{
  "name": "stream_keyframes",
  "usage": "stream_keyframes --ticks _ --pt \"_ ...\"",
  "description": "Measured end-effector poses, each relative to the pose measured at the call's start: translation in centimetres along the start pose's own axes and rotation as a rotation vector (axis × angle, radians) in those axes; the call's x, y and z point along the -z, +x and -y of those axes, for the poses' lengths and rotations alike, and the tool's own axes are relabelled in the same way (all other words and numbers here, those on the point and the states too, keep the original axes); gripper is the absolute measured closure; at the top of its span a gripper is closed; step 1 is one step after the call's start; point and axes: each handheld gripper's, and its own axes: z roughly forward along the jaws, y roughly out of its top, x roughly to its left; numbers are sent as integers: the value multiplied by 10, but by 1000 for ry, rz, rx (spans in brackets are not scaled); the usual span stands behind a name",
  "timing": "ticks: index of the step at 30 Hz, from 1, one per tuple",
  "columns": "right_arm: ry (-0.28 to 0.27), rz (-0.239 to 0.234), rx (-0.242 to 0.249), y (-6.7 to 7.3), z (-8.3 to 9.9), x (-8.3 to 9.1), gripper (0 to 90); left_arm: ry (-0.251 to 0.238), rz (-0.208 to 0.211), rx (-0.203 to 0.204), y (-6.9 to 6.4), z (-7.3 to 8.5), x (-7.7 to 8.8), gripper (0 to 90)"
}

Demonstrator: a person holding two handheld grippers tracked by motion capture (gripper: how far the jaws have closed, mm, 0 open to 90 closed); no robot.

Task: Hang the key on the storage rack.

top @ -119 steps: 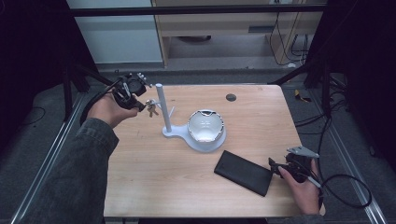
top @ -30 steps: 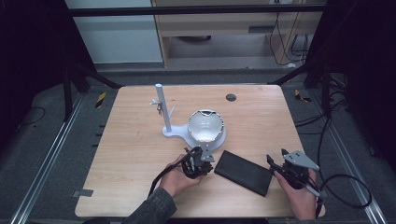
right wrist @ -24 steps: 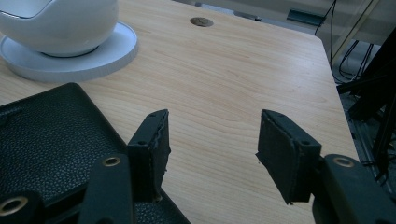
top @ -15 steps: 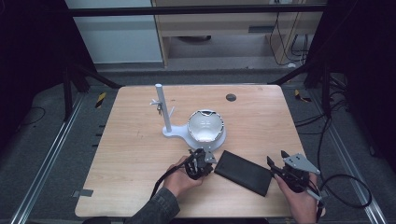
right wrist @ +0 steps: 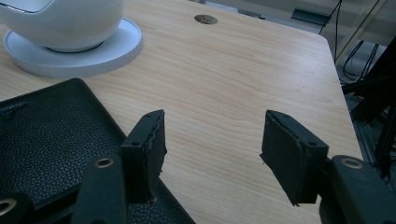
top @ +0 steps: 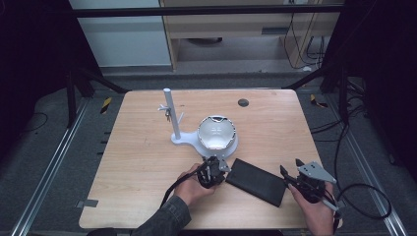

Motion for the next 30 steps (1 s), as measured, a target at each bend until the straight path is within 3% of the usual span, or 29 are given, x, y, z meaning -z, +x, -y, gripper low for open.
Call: stream_keyframes --ticks 14,18,23,27,30 --pt "-4 -2 5 0 -1 1 395 23 12 -16 -1 -3 -3 900" --pt "-6 -19 11 2 -1 1 388 1 18 -12 0 -3 0 900" --pt "7 -118 55 17 -4 -1 330 -49 22 12 1 -2 8 900" --pt "41 -214 122 40 -6 -4 227 -101 27 41 2 -3 13 898" --pt "71 -258 168 58 -8 -6 175 -123 39 64 5 -5 15 895"
